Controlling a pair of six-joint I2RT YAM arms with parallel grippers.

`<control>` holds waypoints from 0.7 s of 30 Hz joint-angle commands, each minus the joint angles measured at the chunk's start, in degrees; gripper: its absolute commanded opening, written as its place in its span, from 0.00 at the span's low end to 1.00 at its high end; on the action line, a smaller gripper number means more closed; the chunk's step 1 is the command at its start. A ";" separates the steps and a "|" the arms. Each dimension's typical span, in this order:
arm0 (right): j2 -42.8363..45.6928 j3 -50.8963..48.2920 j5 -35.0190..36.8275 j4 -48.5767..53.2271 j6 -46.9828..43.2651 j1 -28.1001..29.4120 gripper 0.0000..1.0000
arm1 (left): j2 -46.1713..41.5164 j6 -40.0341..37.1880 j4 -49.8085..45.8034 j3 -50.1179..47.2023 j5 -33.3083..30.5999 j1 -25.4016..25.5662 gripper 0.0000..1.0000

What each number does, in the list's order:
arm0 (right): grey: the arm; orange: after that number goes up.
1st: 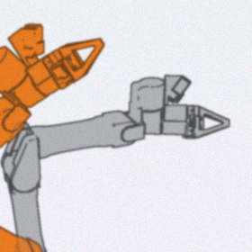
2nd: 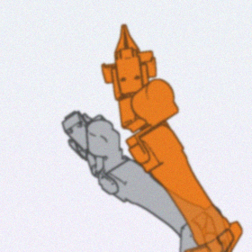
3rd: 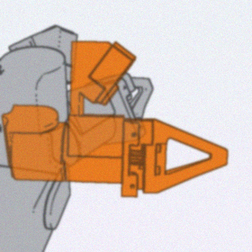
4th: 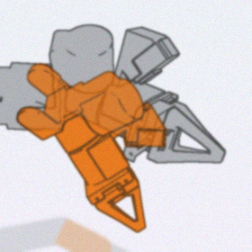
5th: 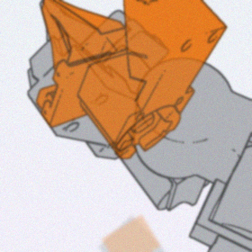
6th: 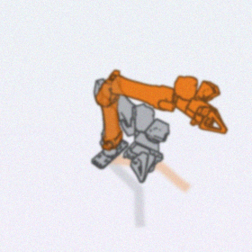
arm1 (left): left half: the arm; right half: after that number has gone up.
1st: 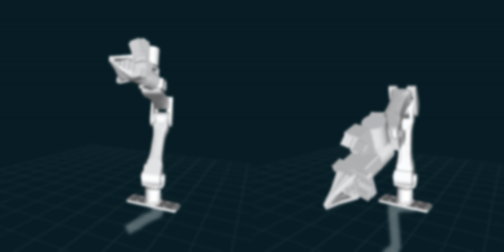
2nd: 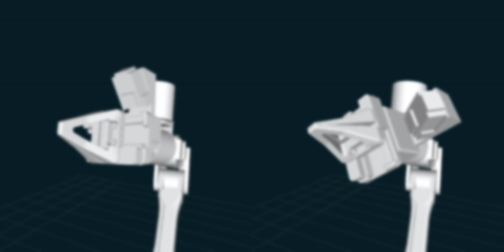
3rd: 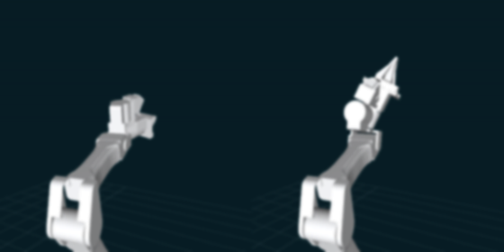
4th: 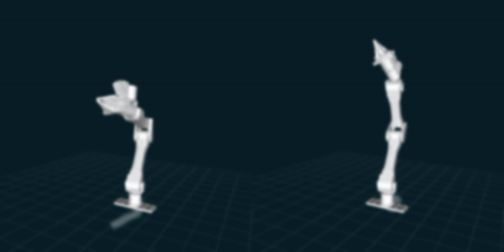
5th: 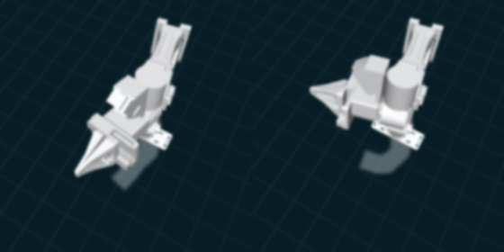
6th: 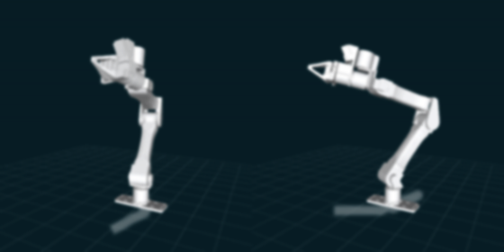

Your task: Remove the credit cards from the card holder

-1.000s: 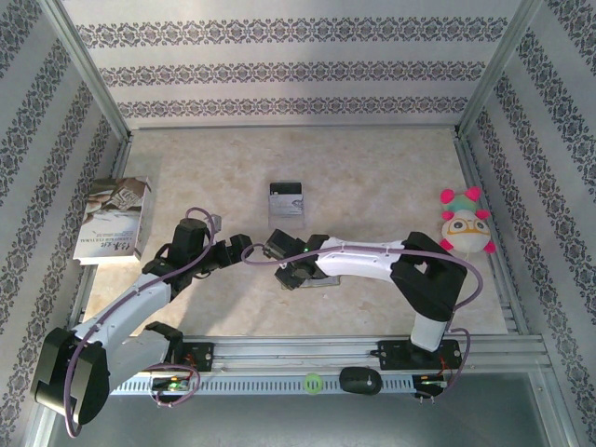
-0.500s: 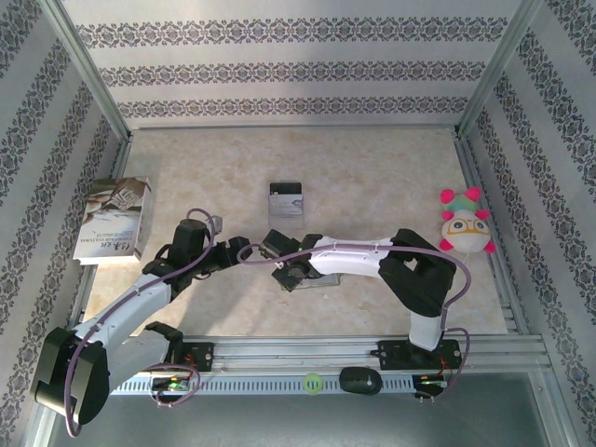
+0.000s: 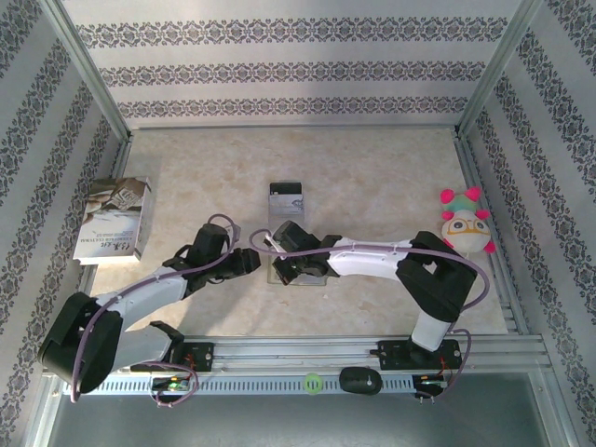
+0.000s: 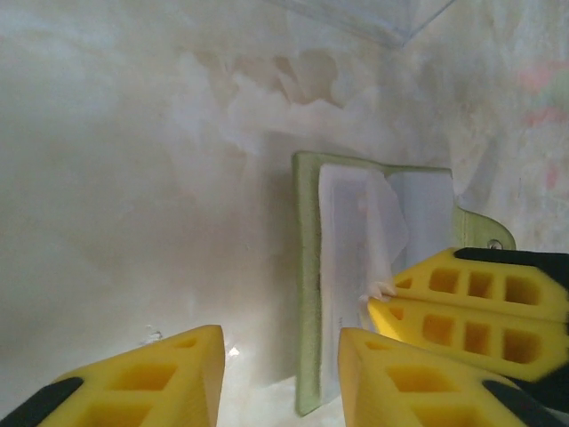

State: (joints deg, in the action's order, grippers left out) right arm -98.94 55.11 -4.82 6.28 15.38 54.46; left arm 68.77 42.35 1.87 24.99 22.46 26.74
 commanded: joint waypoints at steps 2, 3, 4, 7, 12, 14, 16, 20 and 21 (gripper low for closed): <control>2.97 -3.38 -3.38 -7.37 2.97 -0.58 0.00 | 3.23 0.62 4.71 1.79 -1.64 2.67 0.32; 3.20 -3.92 -3.27 -7.66 3.20 -0.59 0.00 | 4.02 0.68 5.10 1.89 -1.71 3.14 0.30; 3.29 -4.40 -3.18 -7.92 3.37 -0.62 0.00 | 5.00 0.80 5.65 2.03 -1.92 3.68 0.29; 3.86 -6.42 -3.33 -10.32 5.11 -0.89 0.00 | 7.93 0.20 5.43 3.19 -2.62 5.23 0.26; 4.85 -8.30 -3.01 -12.58 6.94 -1.01 0.00 | 10.19 -1.61 0.58 5.48 -5.98 6.78 0.24; 4.98 -8.51 -3.13 -12.61 7.33 -1.03 0.00 | 10.47 -2.55 -1.64 6.14 -7.10 7.10 0.26; 5.11 -8.77 -3.00 -12.74 7.62 -1.02 0.00 | 11.37 -3.44 -3.75 6.64 -7.61 7.12 0.27; 5.47 -9.23 -2.54 -12.79 8.58 -1.02 0.00 | 13.20 -4.35 -6.17 7.07 -7.34 7.19 0.27; 5.74 -9.51 -2.24 -12.74 8.99 -1.02 0.00 | 13.70 -4.55 -6.49 7.04 -7.12 7.23 0.27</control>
State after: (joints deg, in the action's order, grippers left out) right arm -94.96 46.61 -6.96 -5.37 22.68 53.74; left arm 81.03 40.05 -0.19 31.27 16.21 33.08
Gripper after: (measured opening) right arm 0.058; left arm 0.271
